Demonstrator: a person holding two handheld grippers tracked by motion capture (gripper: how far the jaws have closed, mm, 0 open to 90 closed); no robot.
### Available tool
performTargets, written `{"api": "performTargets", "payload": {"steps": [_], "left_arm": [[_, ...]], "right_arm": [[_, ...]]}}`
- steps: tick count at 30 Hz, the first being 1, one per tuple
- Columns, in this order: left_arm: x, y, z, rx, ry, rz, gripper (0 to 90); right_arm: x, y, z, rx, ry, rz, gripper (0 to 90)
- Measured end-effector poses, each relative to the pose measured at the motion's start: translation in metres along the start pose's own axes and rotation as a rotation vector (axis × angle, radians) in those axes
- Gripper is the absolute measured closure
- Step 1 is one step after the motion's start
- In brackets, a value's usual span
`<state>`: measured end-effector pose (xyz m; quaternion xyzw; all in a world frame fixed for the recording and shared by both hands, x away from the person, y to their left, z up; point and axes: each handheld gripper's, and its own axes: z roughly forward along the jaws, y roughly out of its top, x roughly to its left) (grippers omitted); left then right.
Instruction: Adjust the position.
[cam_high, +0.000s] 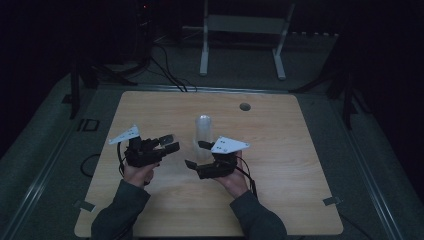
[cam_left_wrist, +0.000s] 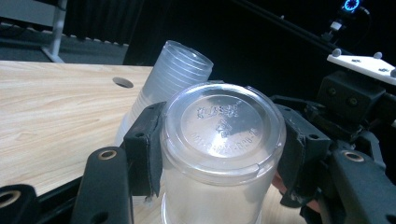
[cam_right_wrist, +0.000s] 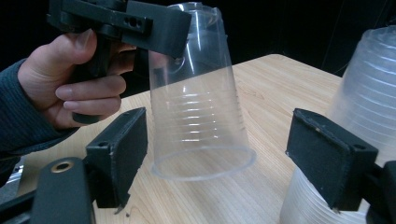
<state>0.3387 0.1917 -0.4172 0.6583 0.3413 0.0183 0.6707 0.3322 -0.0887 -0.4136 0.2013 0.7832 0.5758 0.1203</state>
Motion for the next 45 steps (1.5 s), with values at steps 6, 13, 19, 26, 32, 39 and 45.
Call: {"api": "performTargets", "payload": {"steps": [6, 13, 19, 26, 32, 39, 45], "left_arm": [[-0.001, 0.000, 0.001, -0.003, -0.016, -0.007, 41.2], [0.000, -0.001, 0.004, -0.013, -0.054, -0.040, 41.2], [0.002, -0.002, 0.005, -0.026, -0.075, -0.077, 41.3], [0.004, -0.003, 0.005, -0.031, -0.080, -0.095, 41.4], [0.004, -0.003, 0.006, -0.031, -0.083, -0.101, 41.5], [0.002, -0.003, 0.007, -0.036, -0.099, -0.104, 41.5], [0.002, -0.002, 0.007, -0.036, -0.101, -0.103, 41.1]], "right_arm": [[0.003, 0.001, 0.005, 0.007, -0.011, -0.011, 19.8], [0.007, 0.001, 0.009, 0.004, -0.001, -0.019, 20.1], [0.009, 0.001, 0.012, 0.005, 0.011, -0.030, 20.2], [0.011, 0.001, 0.016, 0.022, 0.004, -0.042, 23.4], [0.012, 0.000, 0.021, 0.037, 0.008, -0.050, 23.3], [0.012, 0.000, 0.025, 0.051, 0.008, -0.061, 23.1], [0.013, 0.001, 0.026, 0.065, 0.000, -0.075, 28.9]]}}
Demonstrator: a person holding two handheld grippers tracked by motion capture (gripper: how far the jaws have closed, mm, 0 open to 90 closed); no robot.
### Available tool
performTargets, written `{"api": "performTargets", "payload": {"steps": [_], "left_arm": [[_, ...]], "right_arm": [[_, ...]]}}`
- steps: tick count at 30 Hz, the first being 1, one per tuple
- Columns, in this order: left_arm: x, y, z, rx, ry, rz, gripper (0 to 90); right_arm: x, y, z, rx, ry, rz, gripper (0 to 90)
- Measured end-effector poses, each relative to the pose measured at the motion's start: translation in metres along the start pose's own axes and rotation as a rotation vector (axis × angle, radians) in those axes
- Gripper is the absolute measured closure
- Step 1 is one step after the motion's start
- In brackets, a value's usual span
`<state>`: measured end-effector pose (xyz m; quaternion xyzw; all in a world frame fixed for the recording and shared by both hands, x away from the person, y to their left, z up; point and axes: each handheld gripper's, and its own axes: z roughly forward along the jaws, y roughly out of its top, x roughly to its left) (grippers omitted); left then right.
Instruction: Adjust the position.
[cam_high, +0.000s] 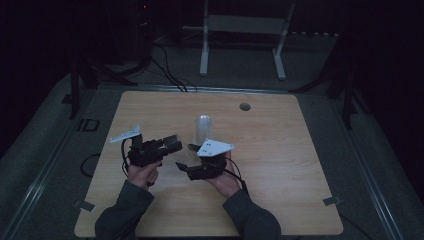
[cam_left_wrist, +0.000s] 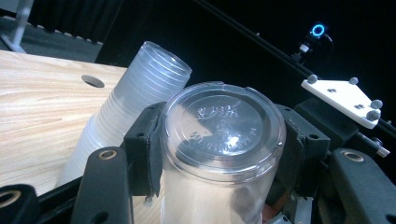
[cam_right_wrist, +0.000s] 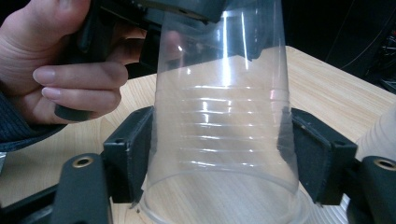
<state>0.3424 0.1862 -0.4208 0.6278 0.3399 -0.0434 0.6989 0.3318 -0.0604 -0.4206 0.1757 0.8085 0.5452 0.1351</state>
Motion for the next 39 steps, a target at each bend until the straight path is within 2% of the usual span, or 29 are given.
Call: {"api": "performTargets", "payload": {"steps": [3, 7, 12, 23, 31, 39], "left_arm": [[-0.001, 0.001, 0.001, 0.004, -0.003, 0.000, 40.5], [-0.003, 0.002, 0.001, 0.016, 0.002, 0.014, 34.5], [-0.006, 0.006, -0.002, 0.027, 0.037, 0.044, 28.8], [-0.009, 0.011, -0.007, 0.042, 0.080, 0.112, 28.3], [-0.010, 0.012, -0.008, 0.052, 0.085, 0.133, 28.5], [-0.014, 0.013, -0.007, 0.096, 0.143, 0.202, 28.5]], "right_arm": [[0.000, 0.001, -0.001, 0.003, -0.001, -0.009, 30.2], [0.000, 0.001, -0.003, 0.005, 0.001, -0.013, 30.6], [-0.001, 0.002, -0.004, 0.013, 0.002, -0.022, 30.6], [-0.006, 0.001, -0.009, 0.043, 0.011, -0.036, 30.8], [-0.010, -0.001, -0.013, 0.070, 0.002, -0.045, 30.8], [-0.016, -0.001, -0.019, 0.097, -0.007, -0.067, 31.0]]}}
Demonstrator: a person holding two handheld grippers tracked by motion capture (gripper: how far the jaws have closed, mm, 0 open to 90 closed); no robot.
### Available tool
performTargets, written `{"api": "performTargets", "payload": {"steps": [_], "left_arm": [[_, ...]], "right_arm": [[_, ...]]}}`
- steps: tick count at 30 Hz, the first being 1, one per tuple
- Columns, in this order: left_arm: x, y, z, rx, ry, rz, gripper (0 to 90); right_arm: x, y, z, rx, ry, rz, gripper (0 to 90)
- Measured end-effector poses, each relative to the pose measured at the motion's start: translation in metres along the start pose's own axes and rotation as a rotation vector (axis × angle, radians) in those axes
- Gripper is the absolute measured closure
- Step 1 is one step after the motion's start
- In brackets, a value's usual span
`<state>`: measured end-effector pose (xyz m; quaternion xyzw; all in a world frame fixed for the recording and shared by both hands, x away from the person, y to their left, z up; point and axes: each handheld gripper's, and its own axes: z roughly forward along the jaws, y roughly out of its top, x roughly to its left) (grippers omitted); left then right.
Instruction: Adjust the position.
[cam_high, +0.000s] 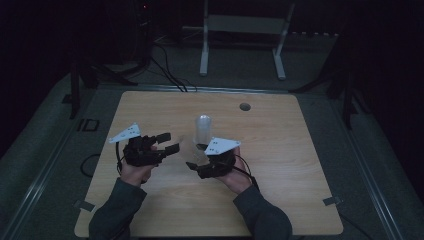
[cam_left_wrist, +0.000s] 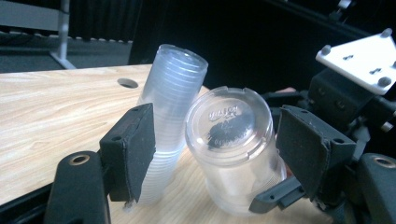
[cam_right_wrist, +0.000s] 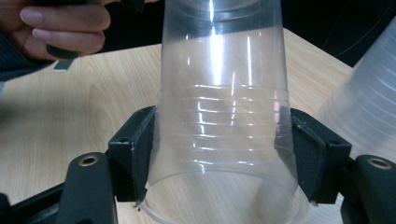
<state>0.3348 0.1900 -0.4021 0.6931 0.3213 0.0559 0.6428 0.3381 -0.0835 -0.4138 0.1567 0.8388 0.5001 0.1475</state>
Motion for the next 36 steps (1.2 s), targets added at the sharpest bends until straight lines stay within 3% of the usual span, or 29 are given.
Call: {"api": "performTargets", "payload": {"steps": [9, 18, 25, 36], "left_arm": [[-0.005, -0.001, 0.003, 0.052, 0.061, 0.080, 28.5], [-0.007, -0.001, 0.004, 0.084, 0.061, 0.121, 28.5], [-0.012, -0.002, 0.009, 0.133, 0.064, 0.181, 28.4], [-0.014, -0.004, 0.011, 0.180, 0.081, 0.220, 28.3]], "right_arm": [[-0.010, 0.000, -0.005, 0.035, -0.009, -0.016, 31.0], [-0.017, 0.001, -0.008, 0.087, -0.001, -0.053, 31.1], [-0.020, 0.002, -0.009, 0.131, 0.007, -0.081, 31.6], [-0.024, 0.006, -0.011, 0.180, 0.024, -0.119, 31.6]]}}
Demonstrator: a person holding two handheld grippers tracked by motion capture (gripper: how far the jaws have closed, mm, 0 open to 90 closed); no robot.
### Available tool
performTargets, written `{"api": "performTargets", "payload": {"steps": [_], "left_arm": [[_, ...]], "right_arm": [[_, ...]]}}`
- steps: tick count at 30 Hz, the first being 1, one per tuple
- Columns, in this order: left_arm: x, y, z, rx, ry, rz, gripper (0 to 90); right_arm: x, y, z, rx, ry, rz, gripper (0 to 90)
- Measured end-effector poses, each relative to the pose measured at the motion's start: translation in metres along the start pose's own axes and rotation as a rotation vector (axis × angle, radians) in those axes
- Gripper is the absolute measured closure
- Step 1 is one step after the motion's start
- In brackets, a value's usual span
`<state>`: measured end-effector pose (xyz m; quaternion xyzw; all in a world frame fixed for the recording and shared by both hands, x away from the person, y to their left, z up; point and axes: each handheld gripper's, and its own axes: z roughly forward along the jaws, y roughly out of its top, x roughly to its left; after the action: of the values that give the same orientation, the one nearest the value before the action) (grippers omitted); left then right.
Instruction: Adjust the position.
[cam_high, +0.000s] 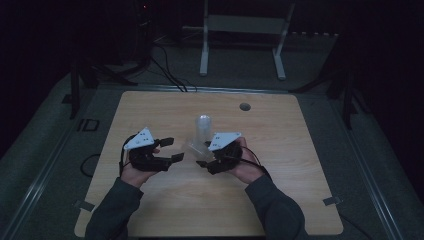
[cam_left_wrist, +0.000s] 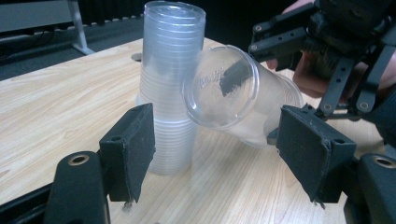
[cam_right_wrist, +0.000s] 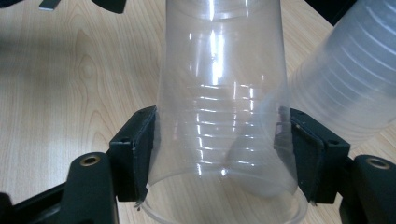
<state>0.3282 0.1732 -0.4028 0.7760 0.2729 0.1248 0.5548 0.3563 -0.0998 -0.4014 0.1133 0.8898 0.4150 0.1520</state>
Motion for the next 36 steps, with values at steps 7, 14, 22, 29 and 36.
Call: {"api": "performTargets", "payload": {"steps": [7, 14, 22, 29, 36], "left_arm": [[-0.003, 0.001, 0.003, 0.033, 0.008, 0.035, 27.4], [-0.005, 0.003, 0.004, 0.054, 0.012, 0.061, 26.6], [-0.008, 0.004, 0.009, 0.105, 0.023, 0.101, 24.5], [-0.013, 0.009, 0.014, 0.155, 0.024, 0.156, 23.6], [-0.015, 0.015, 0.016, 0.202, 0.029, 0.205, 23.6]], "right_arm": [[-0.005, -0.002, -0.002, 0.031, 0.020, -0.012, 31.8], [-0.008, 0.001, -0.004, 0.066, 0.042, -0.040, 31.8], [-0.007, 0.002, -0.001, 0.113, 0.072, -0.073, 31.9], [-0.009, 0.002, -0.002, 0.139, 0.085, -0.082, 32.1], [-0.008, 0.004, -0.001, 0.176, 0.102, -0.108, 32.1]]}}
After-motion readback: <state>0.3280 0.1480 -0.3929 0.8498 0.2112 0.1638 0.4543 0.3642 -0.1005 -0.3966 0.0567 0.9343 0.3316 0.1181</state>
